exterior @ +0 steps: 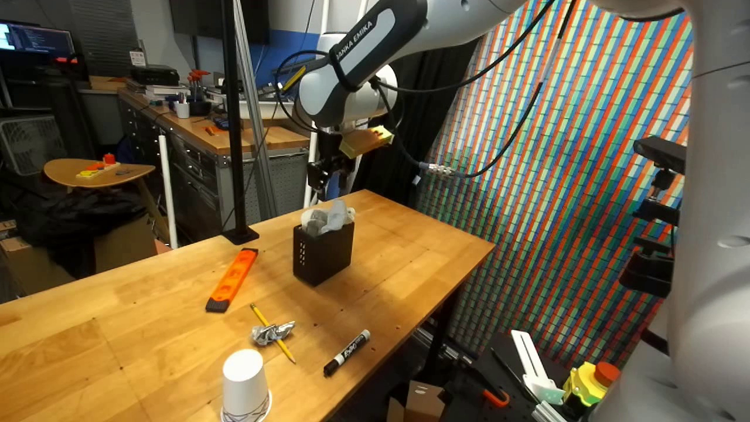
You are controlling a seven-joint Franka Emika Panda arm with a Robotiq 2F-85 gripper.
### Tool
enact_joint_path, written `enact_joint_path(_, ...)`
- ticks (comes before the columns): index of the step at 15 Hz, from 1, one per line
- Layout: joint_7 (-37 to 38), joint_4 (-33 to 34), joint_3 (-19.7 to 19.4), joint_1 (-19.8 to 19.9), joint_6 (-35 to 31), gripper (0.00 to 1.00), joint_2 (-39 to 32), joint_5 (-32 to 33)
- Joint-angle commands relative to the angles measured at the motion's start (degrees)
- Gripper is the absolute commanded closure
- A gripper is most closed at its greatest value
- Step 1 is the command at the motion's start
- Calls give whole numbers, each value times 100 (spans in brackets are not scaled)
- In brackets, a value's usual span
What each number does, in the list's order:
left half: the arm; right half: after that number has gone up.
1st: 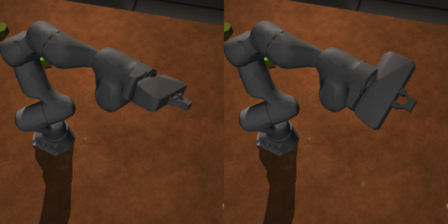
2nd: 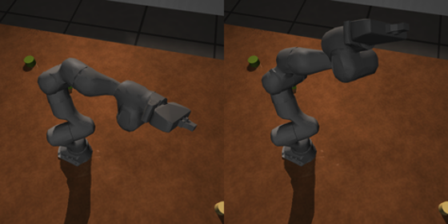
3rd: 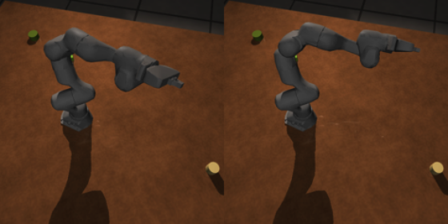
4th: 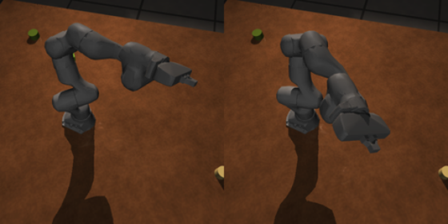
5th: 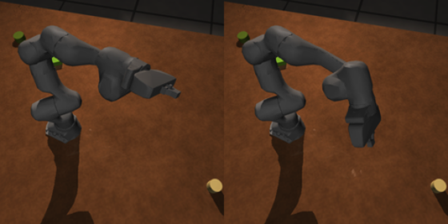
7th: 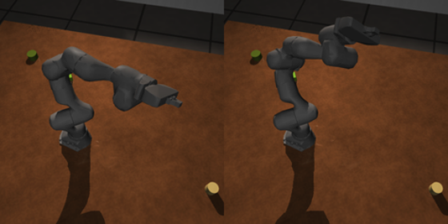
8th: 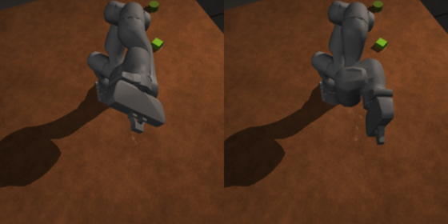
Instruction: Pick up the white towel from the table and place it inside the black basket
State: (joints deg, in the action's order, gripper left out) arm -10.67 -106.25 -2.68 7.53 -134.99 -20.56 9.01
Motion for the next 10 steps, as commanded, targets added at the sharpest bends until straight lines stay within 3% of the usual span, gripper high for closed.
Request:
enact_joint_path(1, 32, -208, -118, 5, 19, 3, 408, -67)
enact_joint_path(7, 211, -734, -167, -105, 199, 11, 885, 15)
enact_joint_path(10, 277, -967, -149, -166, 251, 9, 1037, 7)
